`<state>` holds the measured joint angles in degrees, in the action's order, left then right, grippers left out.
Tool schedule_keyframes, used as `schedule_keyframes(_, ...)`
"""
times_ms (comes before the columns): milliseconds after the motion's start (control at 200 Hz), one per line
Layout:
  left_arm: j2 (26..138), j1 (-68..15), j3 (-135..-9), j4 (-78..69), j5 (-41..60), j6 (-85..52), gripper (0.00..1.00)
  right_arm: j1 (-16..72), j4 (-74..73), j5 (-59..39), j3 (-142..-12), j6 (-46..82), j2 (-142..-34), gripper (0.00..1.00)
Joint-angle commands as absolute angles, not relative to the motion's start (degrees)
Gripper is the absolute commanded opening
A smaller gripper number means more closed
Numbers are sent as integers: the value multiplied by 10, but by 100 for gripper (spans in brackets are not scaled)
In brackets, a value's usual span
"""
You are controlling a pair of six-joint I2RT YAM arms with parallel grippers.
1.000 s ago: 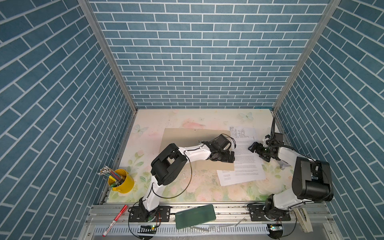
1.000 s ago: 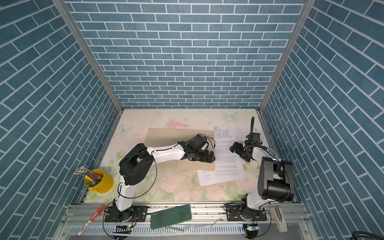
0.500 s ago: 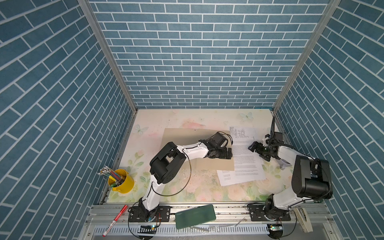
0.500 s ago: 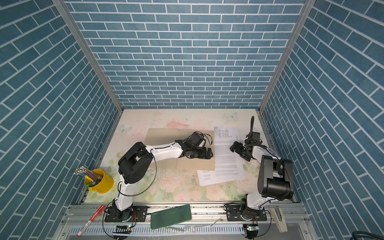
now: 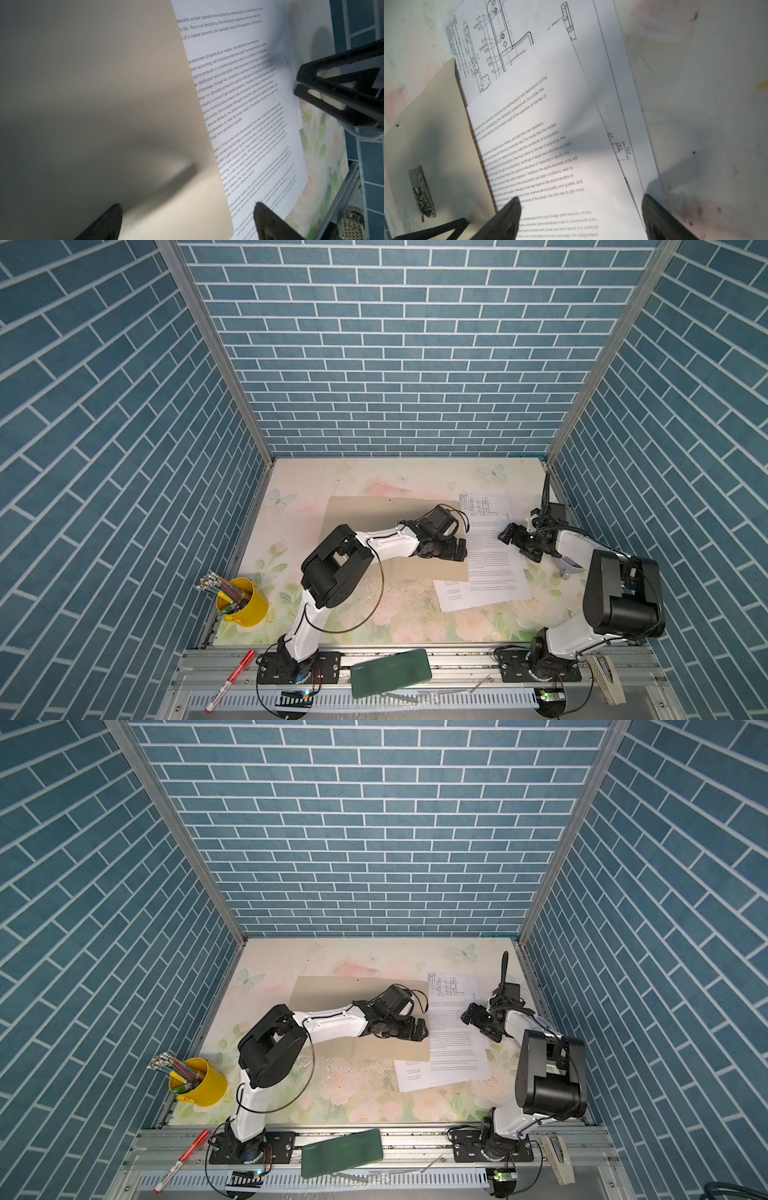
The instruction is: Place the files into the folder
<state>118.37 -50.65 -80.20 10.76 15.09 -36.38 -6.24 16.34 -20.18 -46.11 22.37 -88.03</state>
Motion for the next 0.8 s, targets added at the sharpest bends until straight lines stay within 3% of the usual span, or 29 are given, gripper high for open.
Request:
schedule_keyframes(0, 1146, -508, -777, 109, 139, -346, 100, -48, 192, -192, -471, 241, -824, 89)
schedule_keyframes(230, 1107, -499, -749, 84, 131, -332, 100, 32, 193, -212, -483, 302, -789, 87)
schedule_keyframes(471, 1059, -479, -695, 67, 124, -337, 100, 122, 129, -219, -482, 387, -849, 83)
schedule_keyframes(796, 1018, -474, -642, 51, 110, -337, 100, 185, 103, -221, -516, 409, -925, 81)
